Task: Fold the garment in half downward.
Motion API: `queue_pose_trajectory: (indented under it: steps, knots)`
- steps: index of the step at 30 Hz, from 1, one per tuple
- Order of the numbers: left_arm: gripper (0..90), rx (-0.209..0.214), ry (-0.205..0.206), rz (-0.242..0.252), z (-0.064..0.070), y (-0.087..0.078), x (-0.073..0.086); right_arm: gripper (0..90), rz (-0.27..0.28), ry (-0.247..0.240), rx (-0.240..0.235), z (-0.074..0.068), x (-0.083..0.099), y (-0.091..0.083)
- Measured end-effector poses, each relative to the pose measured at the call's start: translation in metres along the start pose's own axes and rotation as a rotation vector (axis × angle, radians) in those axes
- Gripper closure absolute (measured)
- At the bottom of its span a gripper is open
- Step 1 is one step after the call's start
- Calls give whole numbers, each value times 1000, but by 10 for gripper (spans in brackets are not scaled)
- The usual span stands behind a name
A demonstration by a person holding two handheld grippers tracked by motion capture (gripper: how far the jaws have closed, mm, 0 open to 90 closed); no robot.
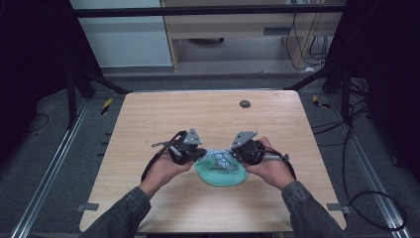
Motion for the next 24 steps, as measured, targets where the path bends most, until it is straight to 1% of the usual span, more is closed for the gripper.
queue_pose_trajectory:
  steps: [2, 10, 11, 13, 17, 19, 21, 22, 24]
  knots:
    - [871, 6, -2, 2, 2, 1, 2, 831, -1, 0, 1, -1, 1, 0]
    - [871, 22, -9, 5, 6, 5, 13, 828, -5, -11, -22, -9, 9, 3]
    - [871, 26, -4, 1, 8, 6, 15, 828, -11, -13, -24, -11, 10, 3]
    - [870, 29, -6, 3, 9, 6, 16, 828, -13, -17, -24, -12, 11, 4]
    - [869, 31, -6, 8, 12, 7, 19, 828, -13, -16, -27, -15, 14, 4]
    - [870, 34, -13, 13, 13, 8, 21, 827, -11, -12, -30, -17, 17, 4]
    - [869, 34, -7, 11, 13, 8, 22, 826, -11, -14, -33, -17, 17, 4]
    - [870, 35, -14, 16, 14, 9, 23, 826, -11, -13, -30, -18, 18, 4]
    - [870, 38, -15, 14, 15, 9, 25, 825, -9, -10, -33, -20, 20, 4]
Point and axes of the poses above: each handheld gripper's, and its own axes: y roughly forward along the jaws, x roughly out of its underside, z roughly to its right, the point moved 1 cm from there along y, roughly forward along the jaws, and after that the axes turned 9 degrees about y, right-handed, at the moved point
